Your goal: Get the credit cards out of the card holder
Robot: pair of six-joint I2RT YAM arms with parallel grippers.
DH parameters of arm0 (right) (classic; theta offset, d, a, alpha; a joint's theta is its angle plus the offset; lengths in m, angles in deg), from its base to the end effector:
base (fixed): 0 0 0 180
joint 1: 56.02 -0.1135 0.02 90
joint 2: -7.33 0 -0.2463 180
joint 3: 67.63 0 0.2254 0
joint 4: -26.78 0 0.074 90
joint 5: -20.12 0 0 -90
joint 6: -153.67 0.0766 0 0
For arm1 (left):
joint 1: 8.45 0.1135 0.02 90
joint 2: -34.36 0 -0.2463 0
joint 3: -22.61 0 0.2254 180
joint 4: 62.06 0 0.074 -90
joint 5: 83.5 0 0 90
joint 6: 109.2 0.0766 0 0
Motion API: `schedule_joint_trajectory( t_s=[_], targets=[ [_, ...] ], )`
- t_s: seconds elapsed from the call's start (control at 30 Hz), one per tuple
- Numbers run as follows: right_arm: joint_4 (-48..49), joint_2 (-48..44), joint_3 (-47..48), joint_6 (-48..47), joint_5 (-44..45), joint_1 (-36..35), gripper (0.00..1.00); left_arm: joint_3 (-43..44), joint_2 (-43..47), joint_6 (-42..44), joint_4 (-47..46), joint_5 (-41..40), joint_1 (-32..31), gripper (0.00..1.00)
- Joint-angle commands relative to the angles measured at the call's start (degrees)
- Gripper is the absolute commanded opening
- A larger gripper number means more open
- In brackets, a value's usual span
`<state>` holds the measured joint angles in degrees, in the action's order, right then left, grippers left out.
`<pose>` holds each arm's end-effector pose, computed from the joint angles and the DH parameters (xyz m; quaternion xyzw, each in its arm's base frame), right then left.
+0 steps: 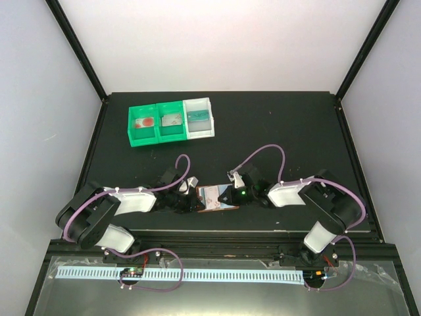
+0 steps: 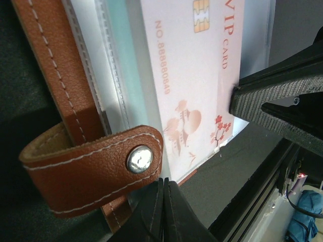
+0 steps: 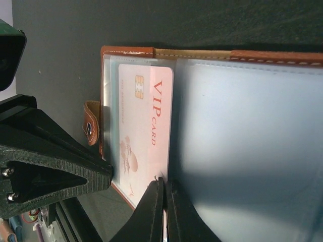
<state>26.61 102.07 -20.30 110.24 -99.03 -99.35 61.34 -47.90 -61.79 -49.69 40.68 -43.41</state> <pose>0.1838 0.2247 0.0890 -0.0655 0.9045 0.4134 0.0821 0.1616 -0.1655 0.0886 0.0252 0.9175 -0.3946 0.0425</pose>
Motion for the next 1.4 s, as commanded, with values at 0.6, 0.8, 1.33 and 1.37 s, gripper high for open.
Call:
schedule_joint_trajectory(
  t_s=[0.6, 0.8, 1.33, 1.37],
  targets=[
    [-13.47, -12.27, -1.25, -10.18, 3.72, 3.47, 0.01, 2.21, 2.18, 0.32, 4.18, -2.63, -0.21, 0.21],
    [-21.37, -17.87, 0.61, -15.38, 6.56, 3.65, 0.01, 4.06, 5.91, 0.46, 5.88, -2.18, -0.22, 0.42],
    [-32.83, -31.0, 3.66, -31.35, -16.55, 3.7, 0.01, 16.86, 17.94, 14.75, 24.09, 0.47, 0.31, 0.66],
    [-32.39, -31.41, 3.69, -31.24, -18.36, 3.69, 0.01, 17.09, 18.5, 15.69, 24.54, 1.7, 0.5, 0.63]
  ],
)
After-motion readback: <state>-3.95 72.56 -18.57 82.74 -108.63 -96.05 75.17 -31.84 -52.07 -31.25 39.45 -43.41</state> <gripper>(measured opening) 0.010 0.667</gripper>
